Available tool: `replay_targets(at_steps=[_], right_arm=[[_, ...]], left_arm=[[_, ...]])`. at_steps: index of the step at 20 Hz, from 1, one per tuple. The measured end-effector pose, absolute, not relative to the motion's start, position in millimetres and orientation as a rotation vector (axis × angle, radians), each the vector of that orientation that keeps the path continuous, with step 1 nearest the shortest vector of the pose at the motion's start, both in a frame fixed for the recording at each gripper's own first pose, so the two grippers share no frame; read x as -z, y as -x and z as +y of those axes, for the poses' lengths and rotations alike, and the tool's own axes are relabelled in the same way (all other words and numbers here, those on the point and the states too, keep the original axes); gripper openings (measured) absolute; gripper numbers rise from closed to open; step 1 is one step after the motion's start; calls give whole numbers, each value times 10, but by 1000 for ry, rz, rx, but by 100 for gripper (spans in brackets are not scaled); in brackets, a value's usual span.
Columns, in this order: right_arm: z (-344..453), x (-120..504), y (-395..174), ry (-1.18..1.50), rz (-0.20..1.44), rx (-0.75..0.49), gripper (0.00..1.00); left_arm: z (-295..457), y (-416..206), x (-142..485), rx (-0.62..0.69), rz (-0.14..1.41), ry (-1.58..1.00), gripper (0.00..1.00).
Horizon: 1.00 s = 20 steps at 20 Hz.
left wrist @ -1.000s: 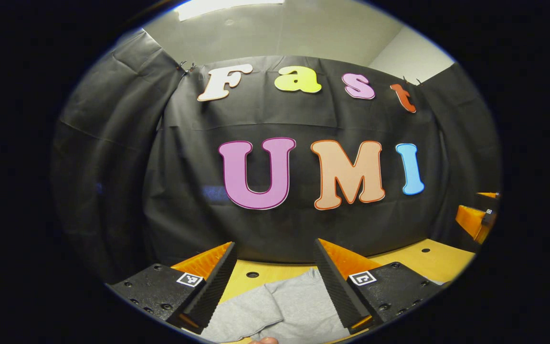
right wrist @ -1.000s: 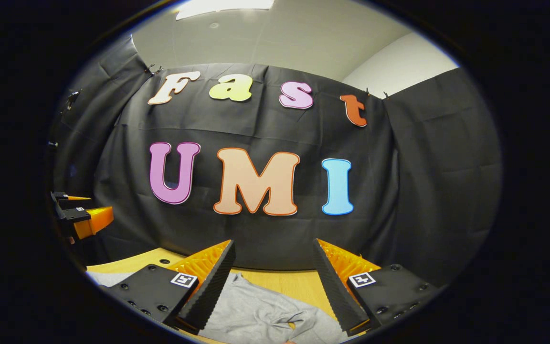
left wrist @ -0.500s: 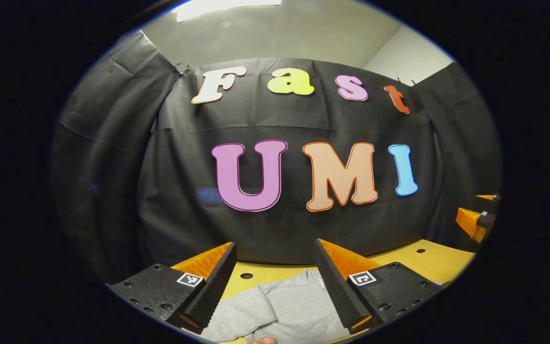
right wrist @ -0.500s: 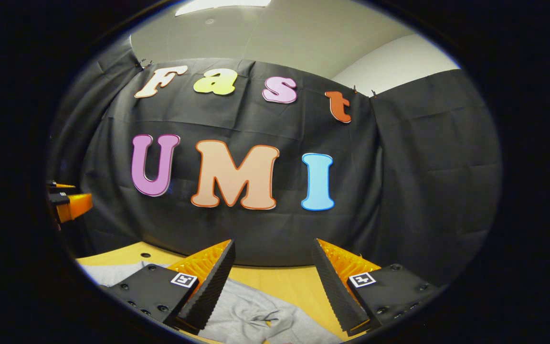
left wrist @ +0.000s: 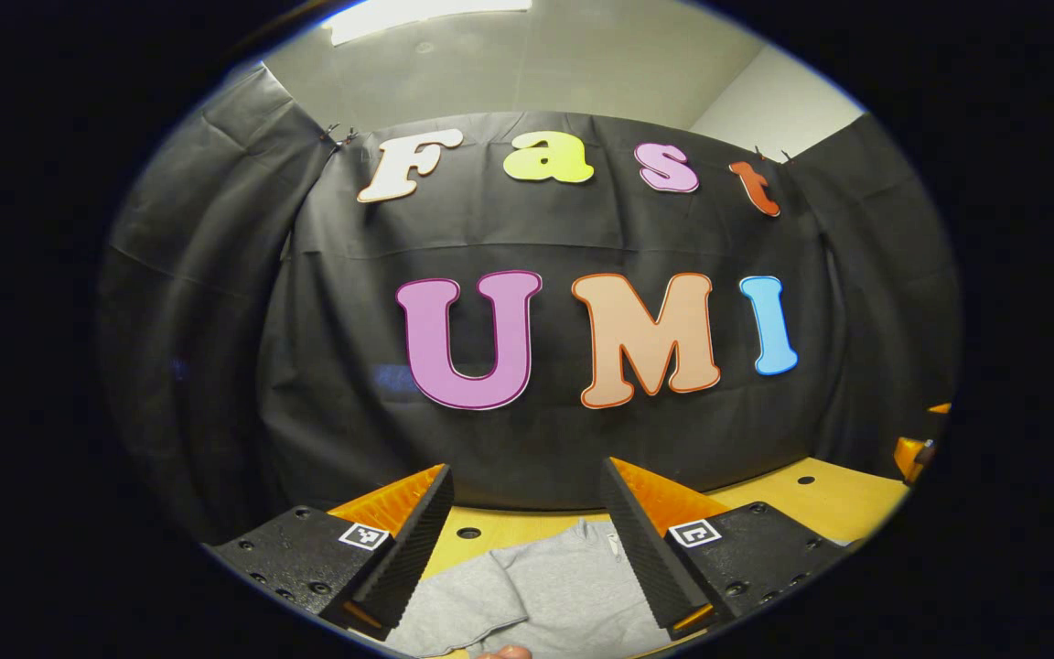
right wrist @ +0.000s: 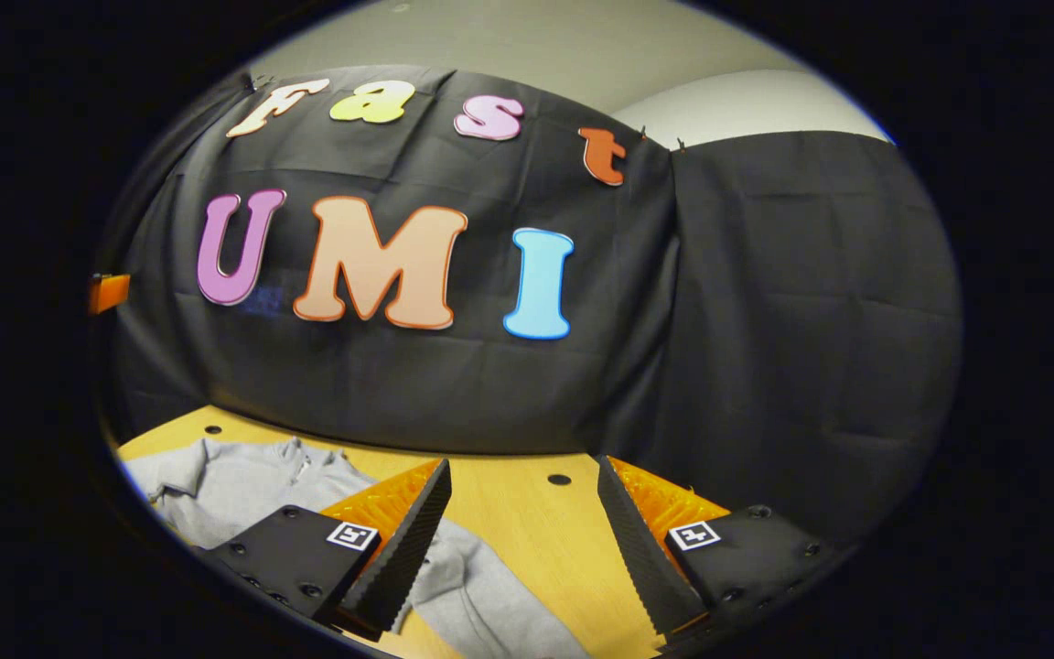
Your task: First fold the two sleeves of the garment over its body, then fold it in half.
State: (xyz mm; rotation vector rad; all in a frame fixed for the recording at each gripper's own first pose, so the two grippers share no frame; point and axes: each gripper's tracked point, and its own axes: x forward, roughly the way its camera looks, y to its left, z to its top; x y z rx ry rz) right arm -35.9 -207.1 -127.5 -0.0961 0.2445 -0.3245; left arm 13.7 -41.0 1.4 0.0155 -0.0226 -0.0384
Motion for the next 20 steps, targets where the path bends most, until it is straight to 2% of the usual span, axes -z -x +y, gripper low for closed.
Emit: replay_targets(at_steps=[8, 20], right_arm=[[-2589, 2156, 1001, 75, 470, 436, 99], [-2604, 3363, 1959, -75, 851, 498, 100]], left_arm=[[-468, -191, 10, 39, -16, -20, 94], [-498, -249, 86, 46, 2, -24, 96]])
